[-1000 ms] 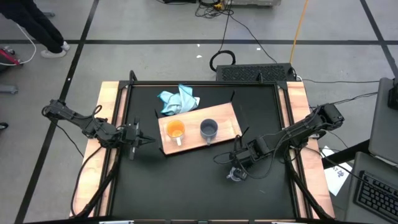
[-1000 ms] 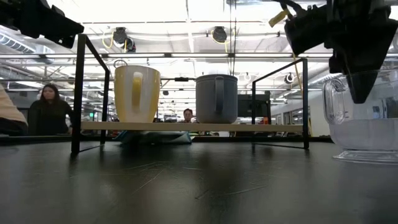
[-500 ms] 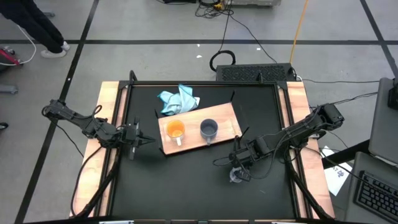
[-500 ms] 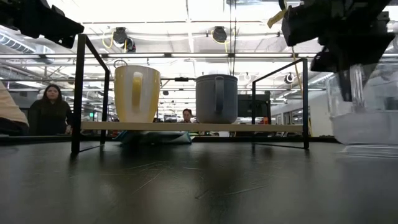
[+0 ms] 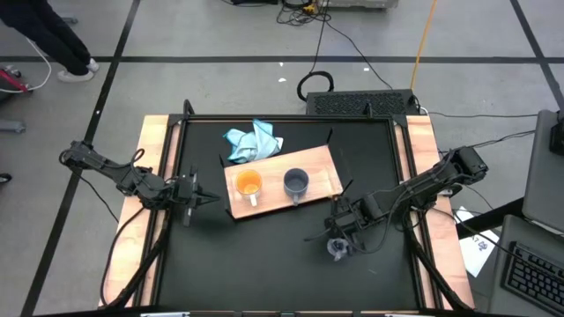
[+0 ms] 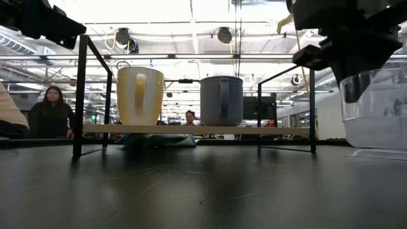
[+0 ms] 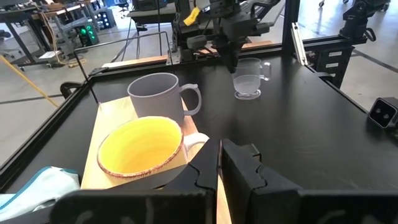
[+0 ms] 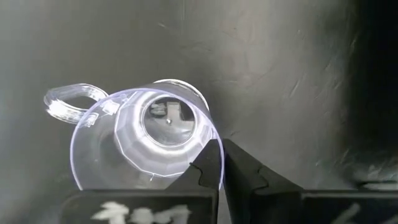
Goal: Stack small to large cups/mugs on shelf
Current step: Put the transparent mug on the shelf
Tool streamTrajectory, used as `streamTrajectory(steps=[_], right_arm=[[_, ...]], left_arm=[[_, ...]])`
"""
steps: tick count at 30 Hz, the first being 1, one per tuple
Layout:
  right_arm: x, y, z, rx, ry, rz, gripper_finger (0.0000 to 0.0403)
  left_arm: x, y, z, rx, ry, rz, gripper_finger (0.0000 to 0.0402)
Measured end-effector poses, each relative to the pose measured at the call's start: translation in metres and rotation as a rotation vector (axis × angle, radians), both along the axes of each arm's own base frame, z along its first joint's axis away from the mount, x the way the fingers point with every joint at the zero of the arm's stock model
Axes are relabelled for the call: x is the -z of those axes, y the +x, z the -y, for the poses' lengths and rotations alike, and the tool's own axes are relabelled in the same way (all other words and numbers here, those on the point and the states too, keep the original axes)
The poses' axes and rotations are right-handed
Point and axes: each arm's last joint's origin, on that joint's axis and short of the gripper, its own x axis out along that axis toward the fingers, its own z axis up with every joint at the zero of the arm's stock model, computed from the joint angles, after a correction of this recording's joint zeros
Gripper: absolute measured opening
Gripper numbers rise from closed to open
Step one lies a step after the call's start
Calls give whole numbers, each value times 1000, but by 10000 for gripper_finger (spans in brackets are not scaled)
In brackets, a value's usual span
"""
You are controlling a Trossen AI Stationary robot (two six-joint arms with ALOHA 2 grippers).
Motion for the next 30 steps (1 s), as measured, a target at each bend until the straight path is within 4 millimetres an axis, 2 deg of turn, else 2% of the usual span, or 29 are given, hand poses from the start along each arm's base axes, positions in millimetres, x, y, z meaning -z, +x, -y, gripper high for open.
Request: streamTrajectory(steps=[6, 11, 22, 30], right_arm=[[0, 0, -2, -240, -70, 33, 0], [0, 0, -1, -317, -108, 39, 0], [-1, -1, 1, -366, -149, 33, 0], [-28, 11, -3, -376, -163, 118, 0]], left_arm=[[0, 0, 0, -5, -3, 1, 21], [0, 0, 0, -10, -19, 0, 21], [0, 0, 0, -13, -30, -1, 21], [0, 0, 0, -15, -39, -2, 21]])
